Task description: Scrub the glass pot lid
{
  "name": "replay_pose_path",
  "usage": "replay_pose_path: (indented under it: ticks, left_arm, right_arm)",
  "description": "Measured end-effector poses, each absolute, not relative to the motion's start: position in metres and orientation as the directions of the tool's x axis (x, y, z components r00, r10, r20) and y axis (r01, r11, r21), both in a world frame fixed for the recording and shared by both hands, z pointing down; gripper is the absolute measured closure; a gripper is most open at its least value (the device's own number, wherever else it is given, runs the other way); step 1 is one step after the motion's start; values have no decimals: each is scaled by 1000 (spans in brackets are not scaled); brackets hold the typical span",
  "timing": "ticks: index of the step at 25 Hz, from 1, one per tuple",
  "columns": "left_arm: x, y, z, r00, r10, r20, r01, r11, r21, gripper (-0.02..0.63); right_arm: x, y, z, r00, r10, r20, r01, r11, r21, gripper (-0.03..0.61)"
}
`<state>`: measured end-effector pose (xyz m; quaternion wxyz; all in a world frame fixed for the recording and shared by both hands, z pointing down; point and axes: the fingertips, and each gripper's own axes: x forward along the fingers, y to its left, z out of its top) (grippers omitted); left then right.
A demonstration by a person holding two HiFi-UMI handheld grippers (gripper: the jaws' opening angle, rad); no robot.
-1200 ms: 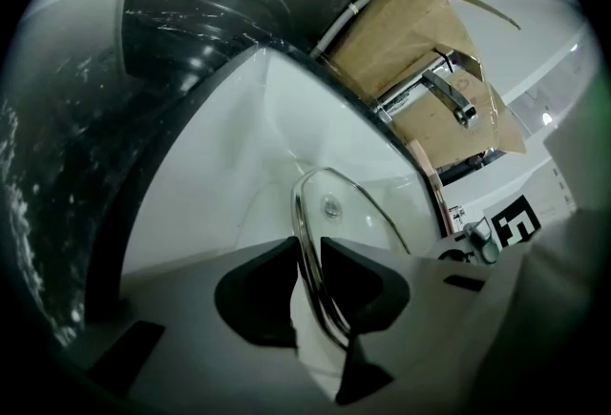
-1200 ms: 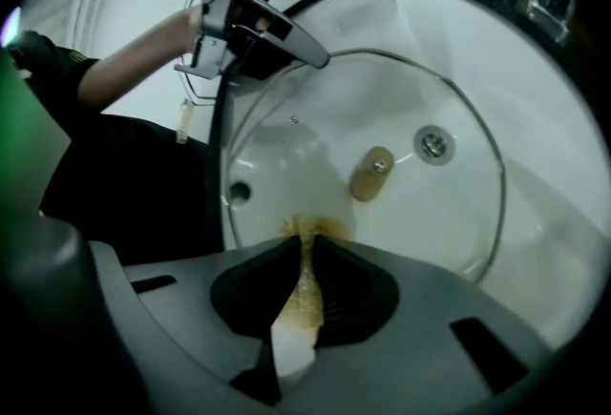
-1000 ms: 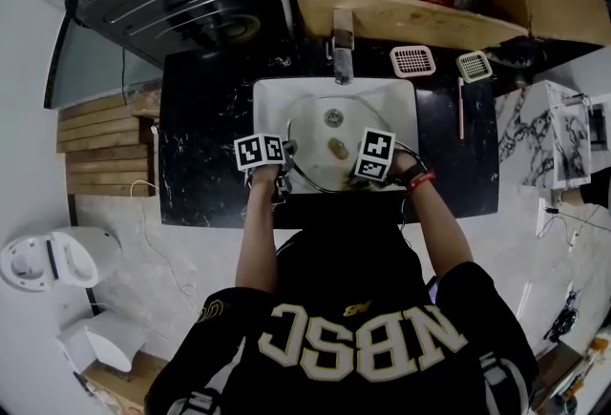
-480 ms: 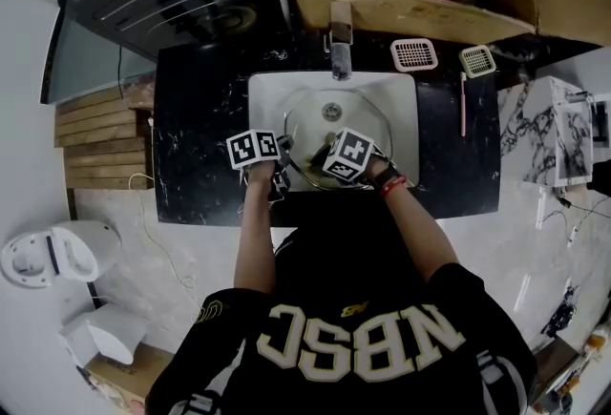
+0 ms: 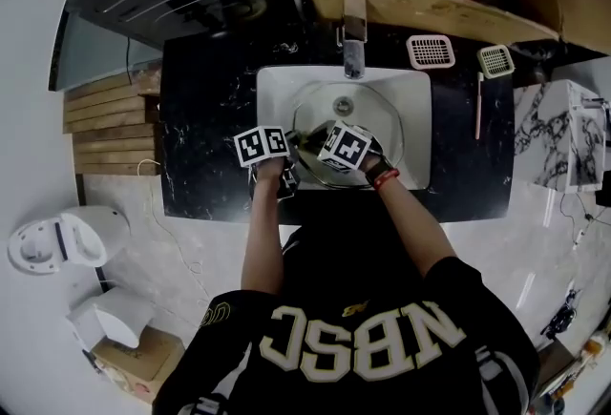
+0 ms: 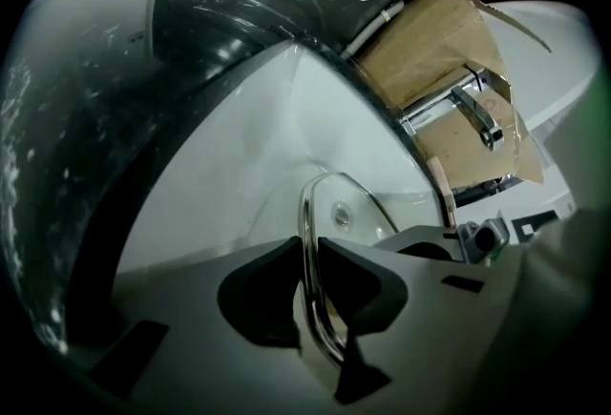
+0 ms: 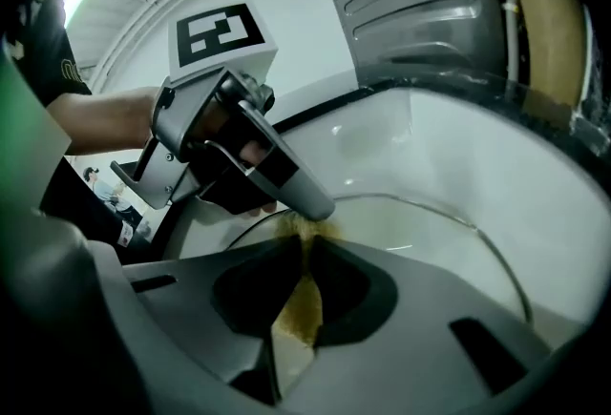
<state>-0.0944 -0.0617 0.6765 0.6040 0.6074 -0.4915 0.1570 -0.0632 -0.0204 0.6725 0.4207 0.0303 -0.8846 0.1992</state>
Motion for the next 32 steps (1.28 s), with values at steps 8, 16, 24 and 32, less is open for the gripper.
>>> replay_pose_path:
  ticks: [8, 16, 24, 32]
  left_arm:
    - [-94, -64, 676, 476, -418, 774, -766, 235, 599, 543]
    - [-89, -55, 670, 505, -387, 772, -772, 198, 604, 537]
    - [-89, -54, 671, 504, -390, 771, -768, 206, 606, 535]
    - [-88, -51, 671, 516, -377, 769, -767, 196, 611, 532]
  right_arm:
    - [-58, -39, 678, -713, 97, 694, -205, 918, -339, 526]
    - [-47, -93, 694, -729, -113, 675, -388, 881, -272, 531]
    - [1, -155, 726, -422, -401, 813, -545, 829, 126, 532]
    - [83, -158, 731, -167, -444, 880, -478, 817, 321, 541]
